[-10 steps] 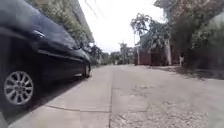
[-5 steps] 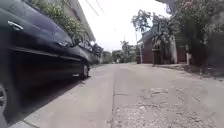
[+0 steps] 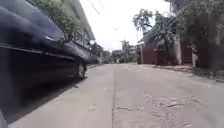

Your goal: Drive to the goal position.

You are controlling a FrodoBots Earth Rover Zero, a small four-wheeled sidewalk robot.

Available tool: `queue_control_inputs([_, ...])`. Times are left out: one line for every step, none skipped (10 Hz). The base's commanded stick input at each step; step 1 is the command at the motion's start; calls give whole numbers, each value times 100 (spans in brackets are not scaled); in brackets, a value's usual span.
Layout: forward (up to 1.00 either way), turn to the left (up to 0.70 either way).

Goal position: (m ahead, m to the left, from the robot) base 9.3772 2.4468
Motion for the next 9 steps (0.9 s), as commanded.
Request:
queue_control_inputs([98,0])
queue_control_inputs([98,0])
queue_control_inputs([98,0])
queue_control_inputs([98,0])
queue_control_inputs([98,0])
queue_control_inputs([98,0])
queue_control_inputs([98,0])
queue_control_inputs([98,0])
queue_control_inputs([98,0])
